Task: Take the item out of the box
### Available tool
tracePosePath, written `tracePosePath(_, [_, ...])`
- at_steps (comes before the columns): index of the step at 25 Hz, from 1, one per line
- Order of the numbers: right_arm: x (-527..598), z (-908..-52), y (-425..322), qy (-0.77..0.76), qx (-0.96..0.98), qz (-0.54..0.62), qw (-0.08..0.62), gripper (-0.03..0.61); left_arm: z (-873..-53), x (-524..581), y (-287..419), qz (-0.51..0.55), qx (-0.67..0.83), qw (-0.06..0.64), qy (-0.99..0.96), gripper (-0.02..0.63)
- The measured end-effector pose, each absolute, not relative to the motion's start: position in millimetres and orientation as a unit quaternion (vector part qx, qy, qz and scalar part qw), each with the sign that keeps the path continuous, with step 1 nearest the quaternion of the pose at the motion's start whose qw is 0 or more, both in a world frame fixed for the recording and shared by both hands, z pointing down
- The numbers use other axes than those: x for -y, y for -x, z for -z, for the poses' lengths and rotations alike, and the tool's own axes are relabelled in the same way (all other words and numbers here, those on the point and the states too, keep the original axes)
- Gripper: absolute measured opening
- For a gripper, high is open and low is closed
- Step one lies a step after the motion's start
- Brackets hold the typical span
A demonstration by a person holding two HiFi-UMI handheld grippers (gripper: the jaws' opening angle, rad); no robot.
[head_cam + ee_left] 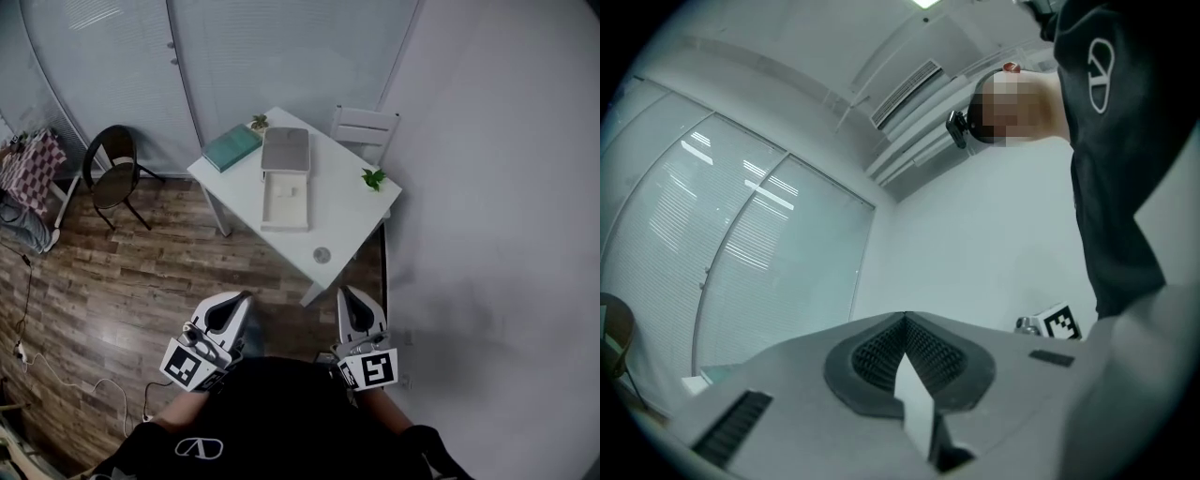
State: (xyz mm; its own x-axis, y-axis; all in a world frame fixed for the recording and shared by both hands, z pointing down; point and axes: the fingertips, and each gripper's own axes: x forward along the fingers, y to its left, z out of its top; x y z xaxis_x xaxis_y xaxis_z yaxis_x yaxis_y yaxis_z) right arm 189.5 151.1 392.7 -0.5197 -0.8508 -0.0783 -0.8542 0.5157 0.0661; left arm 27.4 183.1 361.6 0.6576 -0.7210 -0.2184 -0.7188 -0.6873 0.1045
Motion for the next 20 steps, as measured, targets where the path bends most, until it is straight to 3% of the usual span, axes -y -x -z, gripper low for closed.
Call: tracePosePath(20, [118, -375, -70, 0.513, -0.857, -0.056, -0.017, 0.003, -358, 122, 63, 0.135, 0.306, 0.033, -0.942, 0.005])
